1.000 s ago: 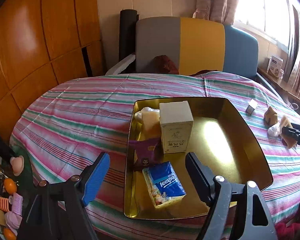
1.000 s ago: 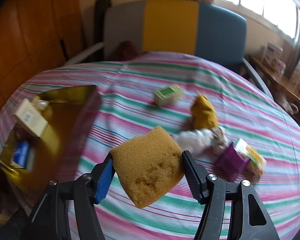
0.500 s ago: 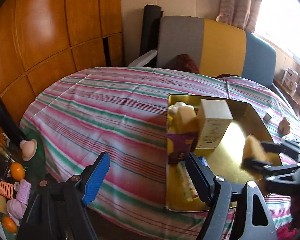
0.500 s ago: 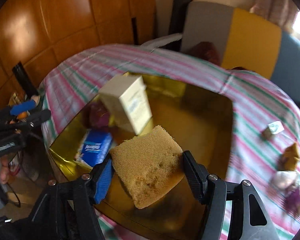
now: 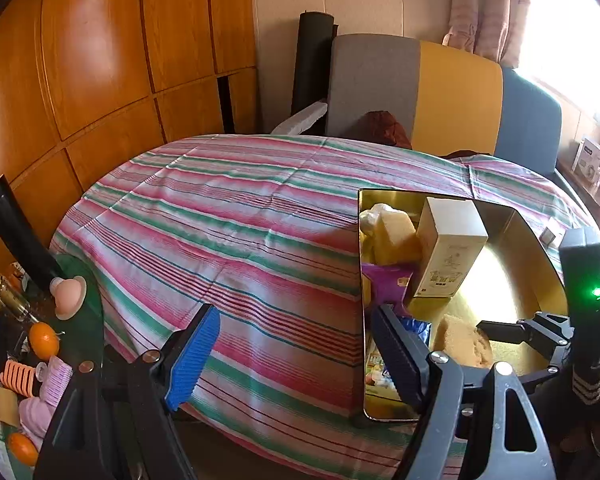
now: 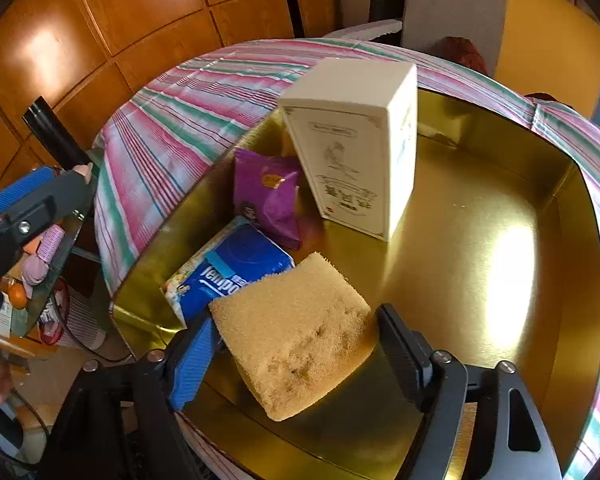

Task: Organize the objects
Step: 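Lower the yellow sponge into the gold tray and open the right gripper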

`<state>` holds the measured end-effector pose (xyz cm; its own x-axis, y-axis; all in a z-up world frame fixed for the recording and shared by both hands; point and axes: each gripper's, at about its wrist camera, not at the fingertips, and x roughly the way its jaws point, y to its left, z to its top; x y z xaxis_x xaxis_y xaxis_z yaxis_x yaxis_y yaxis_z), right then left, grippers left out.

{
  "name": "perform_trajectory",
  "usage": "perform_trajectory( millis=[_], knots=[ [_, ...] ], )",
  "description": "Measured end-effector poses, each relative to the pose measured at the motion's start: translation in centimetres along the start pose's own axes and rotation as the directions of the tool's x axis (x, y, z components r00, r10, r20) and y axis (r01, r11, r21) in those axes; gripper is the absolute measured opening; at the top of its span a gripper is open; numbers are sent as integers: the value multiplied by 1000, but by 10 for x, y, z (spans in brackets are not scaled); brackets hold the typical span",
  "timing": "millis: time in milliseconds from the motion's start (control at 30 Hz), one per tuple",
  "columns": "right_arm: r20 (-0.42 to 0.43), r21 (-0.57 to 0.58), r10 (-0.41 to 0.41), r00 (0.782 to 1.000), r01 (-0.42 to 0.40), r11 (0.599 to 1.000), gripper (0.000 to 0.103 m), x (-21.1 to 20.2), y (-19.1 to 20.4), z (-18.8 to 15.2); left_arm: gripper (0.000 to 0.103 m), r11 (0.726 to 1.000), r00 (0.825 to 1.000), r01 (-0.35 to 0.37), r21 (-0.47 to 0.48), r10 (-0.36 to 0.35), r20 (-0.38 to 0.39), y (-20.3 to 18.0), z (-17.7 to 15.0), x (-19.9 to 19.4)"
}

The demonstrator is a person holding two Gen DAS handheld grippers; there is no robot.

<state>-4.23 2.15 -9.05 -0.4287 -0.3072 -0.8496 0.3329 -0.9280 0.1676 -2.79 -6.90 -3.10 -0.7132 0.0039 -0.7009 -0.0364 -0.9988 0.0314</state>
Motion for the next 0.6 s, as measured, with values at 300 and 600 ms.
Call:
perform_trajectory(
  millis=[300, 600],
  knots=[
    [77, 60, 14, 997, -19, 998, 92, -23, -5, 2, 79, 1000, 1000, 6, 8, -6, 9, -3, 1, -5],
    [157, 114, -25, 987, 7, 993, 93, -61, -29, 1, 79, 999, 999, 21, 29, -22, 24, -12, 5, -14]
  ],
)
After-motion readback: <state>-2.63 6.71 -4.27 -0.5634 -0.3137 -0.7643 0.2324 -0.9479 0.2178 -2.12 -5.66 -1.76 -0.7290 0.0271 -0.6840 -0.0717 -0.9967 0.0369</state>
